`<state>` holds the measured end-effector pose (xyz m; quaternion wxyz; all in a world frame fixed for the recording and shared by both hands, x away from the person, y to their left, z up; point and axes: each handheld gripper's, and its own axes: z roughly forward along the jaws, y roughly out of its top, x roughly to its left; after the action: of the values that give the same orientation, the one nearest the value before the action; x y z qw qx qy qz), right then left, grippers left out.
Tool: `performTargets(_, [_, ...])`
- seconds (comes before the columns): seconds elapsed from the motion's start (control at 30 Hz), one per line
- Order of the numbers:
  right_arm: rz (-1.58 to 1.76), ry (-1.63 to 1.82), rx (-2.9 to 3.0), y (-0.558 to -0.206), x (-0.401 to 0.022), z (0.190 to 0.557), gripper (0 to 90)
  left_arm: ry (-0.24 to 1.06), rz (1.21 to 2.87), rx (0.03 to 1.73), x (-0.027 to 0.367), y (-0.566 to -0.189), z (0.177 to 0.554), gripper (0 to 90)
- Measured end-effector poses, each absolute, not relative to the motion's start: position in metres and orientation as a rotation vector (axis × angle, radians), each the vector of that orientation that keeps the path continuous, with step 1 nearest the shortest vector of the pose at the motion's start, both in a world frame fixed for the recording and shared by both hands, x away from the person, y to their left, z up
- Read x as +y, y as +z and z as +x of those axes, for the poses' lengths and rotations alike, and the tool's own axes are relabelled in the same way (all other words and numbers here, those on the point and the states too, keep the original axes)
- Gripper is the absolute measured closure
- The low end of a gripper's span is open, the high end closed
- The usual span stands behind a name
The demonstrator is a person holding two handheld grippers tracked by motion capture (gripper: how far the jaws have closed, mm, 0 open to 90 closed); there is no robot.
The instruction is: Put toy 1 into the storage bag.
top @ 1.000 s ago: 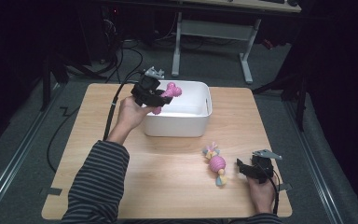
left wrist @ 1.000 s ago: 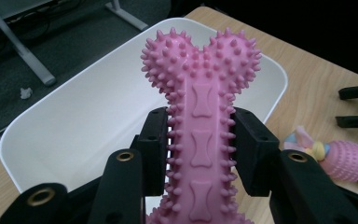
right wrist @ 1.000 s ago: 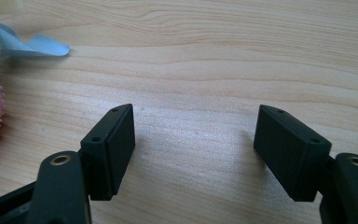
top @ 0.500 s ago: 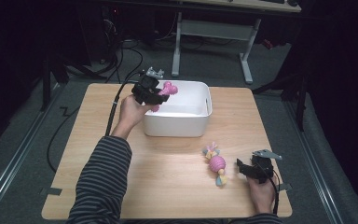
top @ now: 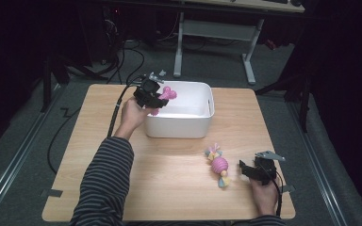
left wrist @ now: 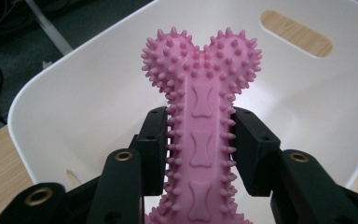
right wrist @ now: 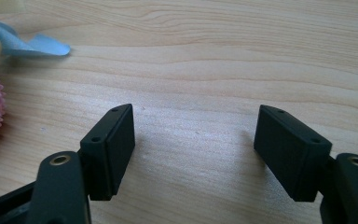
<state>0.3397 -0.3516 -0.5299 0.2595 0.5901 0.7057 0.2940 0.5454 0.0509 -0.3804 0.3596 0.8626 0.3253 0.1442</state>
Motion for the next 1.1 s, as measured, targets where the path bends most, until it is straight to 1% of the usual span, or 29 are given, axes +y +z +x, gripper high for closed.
performTargets(0.13, [1.599, 0.800, 1.913, -0.530, -0.351, 0.340, 29.2, 0.343, 2.224, 0.869, 0.052, -0.386, 0.547, 58.4])
performTargets(0.33, [1.599, 0.800, 1.912, -0.530, -0.351, 0.340, 29.2, 0.340, 2.260, 0.865, 0.050, -0.391, 0.549, 57.9])
performTargets(0.7, [1.598, 0.800, 1.912, -0.530, -0.351, 0.340, 29.2, 0.346, 2.270, 0.889, 0.054, -0.398, 0.548, 56.7])
performTargets(0.73, [1.598, 0.800, 1.912, -0.530, -0.351, 0.340, 29.2, 0.360, 2.283, 0.885, 0.053, -0.399, 0.548, 57.2])
performTargets(0.8, [1.599, 0.800, 1.912, -0.530, -0.351, 0.340, 29.2, 0.341, 2.281, 0.882, 0.053, -0.401, 0.548, 57.7])
performTargets(0.93, [1.600, 0.800, 1.911, -0.530, -0.351, 0.340, 29.2, 0.347, 2.294, 0.878, 0.053, -0.401, 0.547, 57.7])
performTargets(1.1, [1.599, 0.800, 1.911, -0.530, -0.351, 0.340, 29.2, 0.351, 2.290, 0.888, 0.054, -0.400, 0.546, 54.8])
